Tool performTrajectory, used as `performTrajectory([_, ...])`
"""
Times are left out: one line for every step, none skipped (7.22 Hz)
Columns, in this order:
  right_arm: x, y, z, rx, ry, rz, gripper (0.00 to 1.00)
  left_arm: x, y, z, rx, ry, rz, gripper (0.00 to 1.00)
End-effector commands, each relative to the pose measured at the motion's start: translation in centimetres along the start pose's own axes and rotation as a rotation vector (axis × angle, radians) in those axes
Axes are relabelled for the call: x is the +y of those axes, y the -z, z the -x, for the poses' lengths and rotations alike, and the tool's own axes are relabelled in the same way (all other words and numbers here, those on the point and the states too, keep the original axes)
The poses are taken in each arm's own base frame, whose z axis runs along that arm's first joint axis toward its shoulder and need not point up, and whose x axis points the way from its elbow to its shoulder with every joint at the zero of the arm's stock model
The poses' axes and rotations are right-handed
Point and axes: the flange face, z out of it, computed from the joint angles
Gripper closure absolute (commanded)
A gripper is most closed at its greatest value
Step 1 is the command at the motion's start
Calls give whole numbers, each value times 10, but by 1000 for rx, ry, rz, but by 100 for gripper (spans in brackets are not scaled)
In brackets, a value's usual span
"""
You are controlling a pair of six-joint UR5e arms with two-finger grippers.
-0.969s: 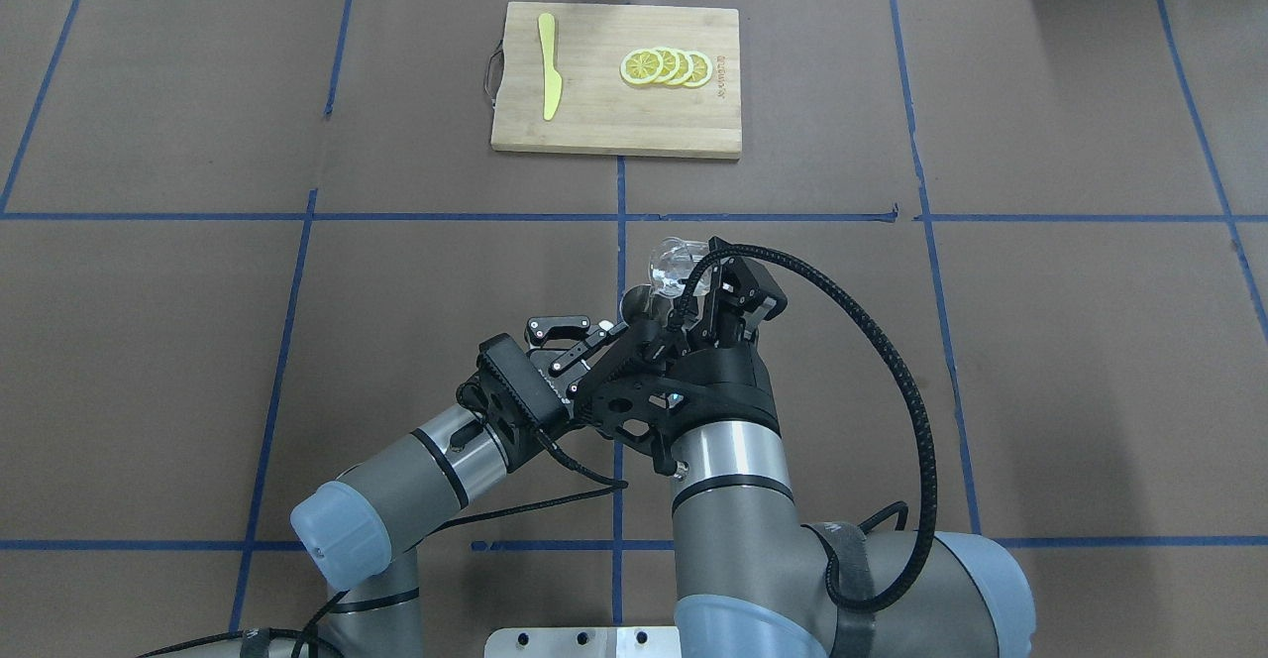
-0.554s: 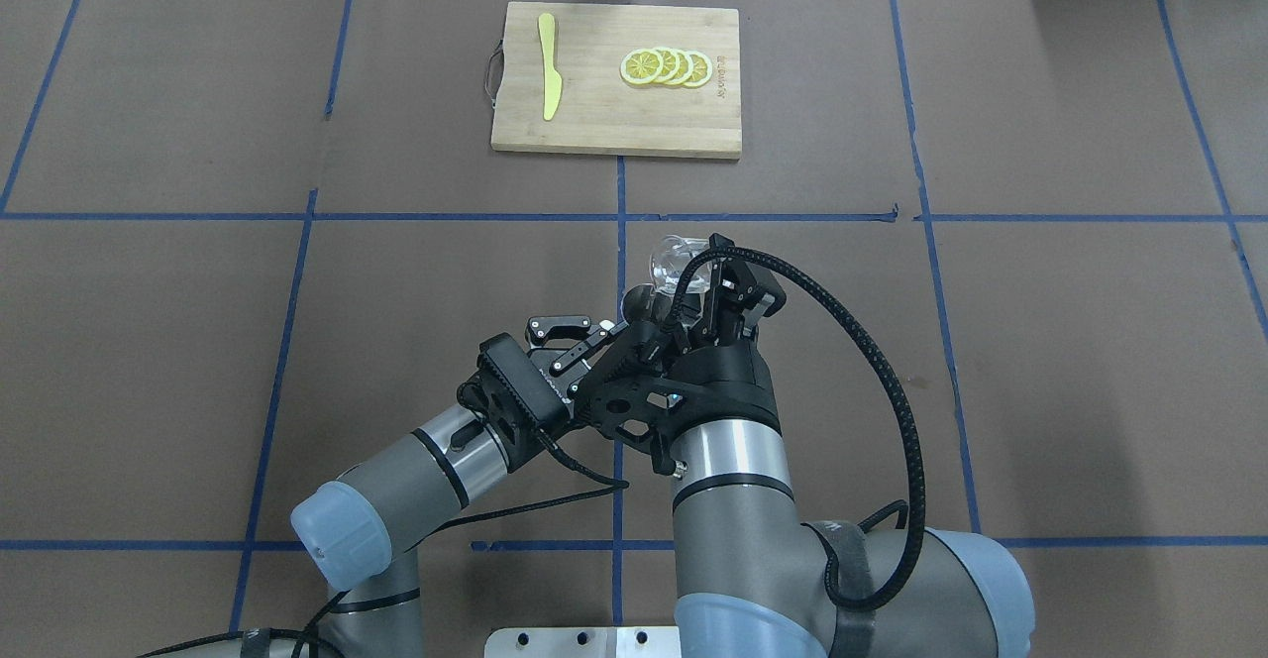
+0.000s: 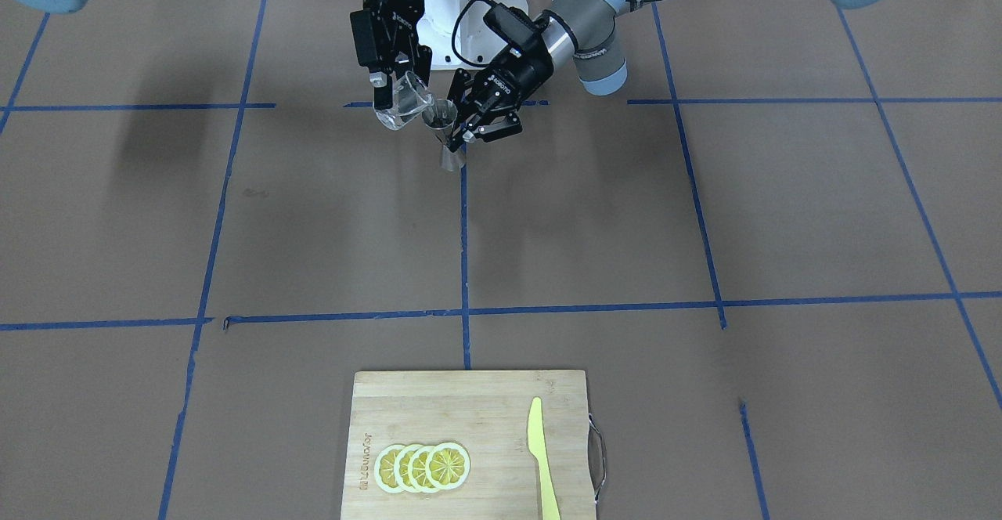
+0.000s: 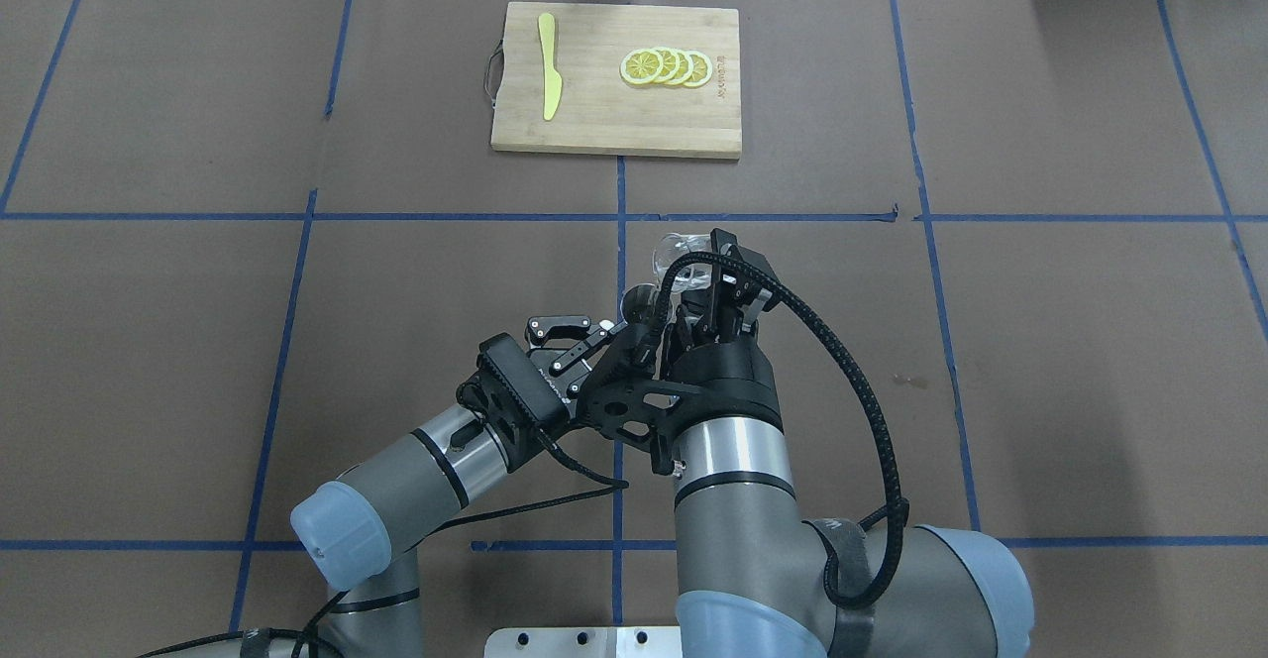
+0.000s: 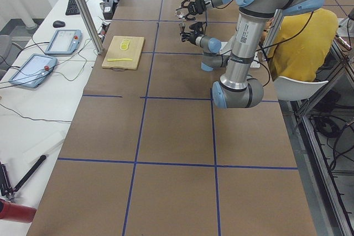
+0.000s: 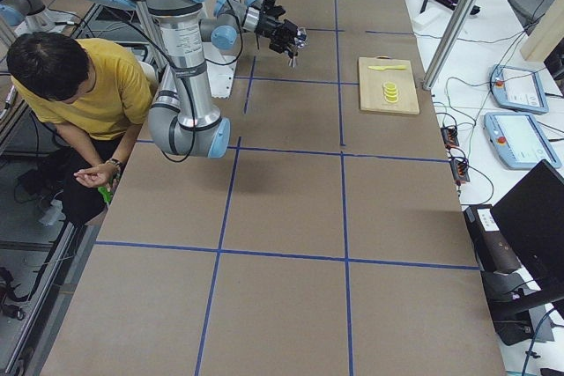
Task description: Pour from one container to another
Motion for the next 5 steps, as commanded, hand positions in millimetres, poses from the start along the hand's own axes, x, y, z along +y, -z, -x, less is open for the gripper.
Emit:
performTrajectory([1, -1, 0, 1, 42, 1, 100, 0, 0, 0, -1, -1, -1, 100])
performTrajectory([0, 0, -1, 6, 57, -1, 100, -1, 0, 0, -1, 2, -2, 100])
performTrajectory([0, 0, -1, 10, 67, -3, 100, -1, 1, 0, 0, 2, -3, 100])
performTrajectory([0, 0, -1, 10, 68, -3, 100, -2, 0, 0, 2, 3, -4, 100])
performTrajectory([0, 0, 0, 10, 70, -3, 100, -2, 0, 0, 0, 3, -5, 100])
